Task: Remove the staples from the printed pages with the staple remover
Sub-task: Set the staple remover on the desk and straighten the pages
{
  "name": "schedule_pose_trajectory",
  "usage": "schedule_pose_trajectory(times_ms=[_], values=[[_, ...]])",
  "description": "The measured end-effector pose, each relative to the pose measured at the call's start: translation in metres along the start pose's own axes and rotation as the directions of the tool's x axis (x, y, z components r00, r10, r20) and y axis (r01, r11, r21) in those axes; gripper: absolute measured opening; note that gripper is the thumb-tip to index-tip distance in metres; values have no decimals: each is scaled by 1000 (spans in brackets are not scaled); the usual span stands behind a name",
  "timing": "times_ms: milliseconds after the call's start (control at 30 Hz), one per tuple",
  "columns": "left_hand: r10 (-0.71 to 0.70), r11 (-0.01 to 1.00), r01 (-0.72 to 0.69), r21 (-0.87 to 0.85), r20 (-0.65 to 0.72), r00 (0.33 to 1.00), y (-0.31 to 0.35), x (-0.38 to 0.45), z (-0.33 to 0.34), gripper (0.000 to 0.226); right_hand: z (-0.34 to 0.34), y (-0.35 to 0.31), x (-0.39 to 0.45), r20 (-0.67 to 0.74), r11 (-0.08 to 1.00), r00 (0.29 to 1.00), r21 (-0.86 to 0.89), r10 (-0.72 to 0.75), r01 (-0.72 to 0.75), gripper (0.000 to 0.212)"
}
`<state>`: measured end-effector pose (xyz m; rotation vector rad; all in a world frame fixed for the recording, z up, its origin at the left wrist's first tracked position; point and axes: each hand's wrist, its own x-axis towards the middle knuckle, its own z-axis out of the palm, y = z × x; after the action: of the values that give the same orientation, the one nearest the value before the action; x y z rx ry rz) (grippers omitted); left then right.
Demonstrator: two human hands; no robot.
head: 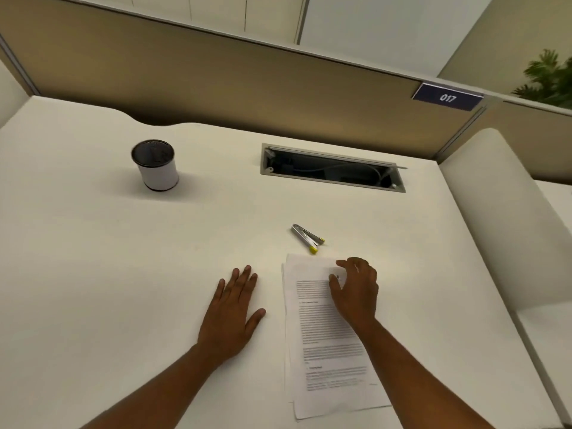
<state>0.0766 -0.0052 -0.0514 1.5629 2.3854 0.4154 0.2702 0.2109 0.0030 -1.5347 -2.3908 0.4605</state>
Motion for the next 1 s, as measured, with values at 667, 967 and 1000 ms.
schedule_pose_trajectory(times_ms=[667, 967, 1000], values=[[17, 996, -22, 89, 55, 998, 1, -17, -20, 66, 15, 2, -23, 216, 995, 975, -74, -50, 68, 97], [-25, 998, 23, 54, 30, 999, -22, -33, -25, 66, 18, -16, -23, 245, 974, 964, -168, -106, 150, 109], [-27, 998, 25, 51, 30, 999, -26, -34, -27, 66, 18, -17, -22, 269, 969, 956, -178, -119, 170, 111]])
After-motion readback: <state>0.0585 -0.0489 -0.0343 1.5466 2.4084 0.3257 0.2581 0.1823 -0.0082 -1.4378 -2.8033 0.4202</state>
